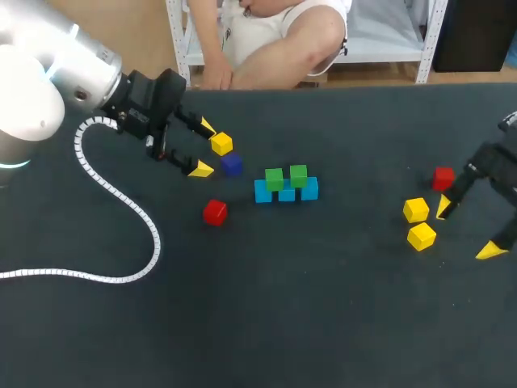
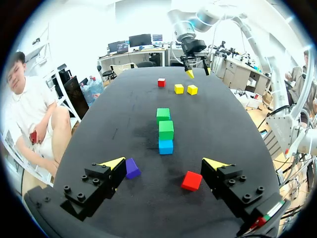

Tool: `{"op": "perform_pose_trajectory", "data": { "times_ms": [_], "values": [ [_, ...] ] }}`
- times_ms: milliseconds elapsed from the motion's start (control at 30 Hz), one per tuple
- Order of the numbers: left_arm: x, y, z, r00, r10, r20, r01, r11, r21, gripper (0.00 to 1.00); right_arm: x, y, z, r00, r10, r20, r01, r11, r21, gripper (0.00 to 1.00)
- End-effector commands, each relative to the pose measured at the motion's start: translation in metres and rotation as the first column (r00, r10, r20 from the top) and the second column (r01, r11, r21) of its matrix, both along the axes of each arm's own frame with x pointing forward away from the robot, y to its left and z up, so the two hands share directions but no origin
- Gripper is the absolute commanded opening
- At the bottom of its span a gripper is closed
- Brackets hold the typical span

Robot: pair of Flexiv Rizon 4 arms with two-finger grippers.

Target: Place the blue cubes, place green cubes on the blue cubes, place the yellow cubes on the green cubes, then place the red cubes on the yellow cubes, and place purple cube on the red cubes.

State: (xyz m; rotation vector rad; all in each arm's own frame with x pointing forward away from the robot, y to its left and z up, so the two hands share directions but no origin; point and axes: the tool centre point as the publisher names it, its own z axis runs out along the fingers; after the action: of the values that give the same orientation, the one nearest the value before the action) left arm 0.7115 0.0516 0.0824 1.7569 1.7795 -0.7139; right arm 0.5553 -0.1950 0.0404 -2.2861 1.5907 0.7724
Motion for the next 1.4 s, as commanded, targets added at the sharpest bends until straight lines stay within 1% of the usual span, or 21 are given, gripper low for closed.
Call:
{"op": "perform_pose_trajectory", "data": {
  "times_ms": [33,167,267,433,533,733,967,1233,1400],
  "values": [
    [0.002,0.0,0.0,1.0,-0.003,-0.003,0.003,1.0,0.001,1.0,-0.008,0.008,-0.005,1.0,-0.002,0.002,0.002,1.0,-0.006,1.0],
    [0.002,0.0,0.0,1.0,-0.003,-0.003,0.003,1.0,0.001,1.0,-0.01,0.007,-0.01,1.0,-0.003,-0.021,0.003,1.0,-0.02,1.0],
    [0.002,0.0,0.0,1.0,-0.003,-0.003,0.003,1.0,0.001,1.0,-0.008,0.009,-0.013,1.0,-0.005,-0.021,0.005,1.0,-0.021,1.0],
    [0.002,0.0,0.0,1.0,-0.003,-0.003,0.003,1.0,0.001,1.0,0.002,0.016,-0.02,1.0,-0.008,-0.006,0.008,1.0,-0.025,1.0],
    [0.002,0.0,0.0,1.0,-0.003,-0.003,0.003,1.0,0.001,1.0,0.008,0.019,-0.021,1.0,-0.008,0.009,0.008,1.0,-0.021,1.0],
    [0.002,0.0,0.0,1.0,-0.003,-0.003,0.003,1.0,0.001,1.0,0.021,0.026,-0.025,1.0,-0.016,0.027,0.016,1.0,0.0,1.0],
    [0.002,0.0,0.0,1.0,-0.003,-0.003,0.003,1.0,0.001,1.0,0.026,0.03,-0.033,1.0,-0.002,0.021,0.002,1.0,-0.002,1.0],
    [0.002,0.0,0.0,1.0,-0.003,-0.003,0.003,1.0,0.001,1.0,0.034,0.032,-0.038,0.999,-0.03,0.03,0.03,0.999,0.014,1.0],
    [0.002,0.0,0.0,1.0,-0.003,-0.003,0.003,1.0,0.001,1.0,0.034,0.034,-0.043,0.999,-0.037,0.028,0.037,0.999,-0.006,1.0]
  ]
}}
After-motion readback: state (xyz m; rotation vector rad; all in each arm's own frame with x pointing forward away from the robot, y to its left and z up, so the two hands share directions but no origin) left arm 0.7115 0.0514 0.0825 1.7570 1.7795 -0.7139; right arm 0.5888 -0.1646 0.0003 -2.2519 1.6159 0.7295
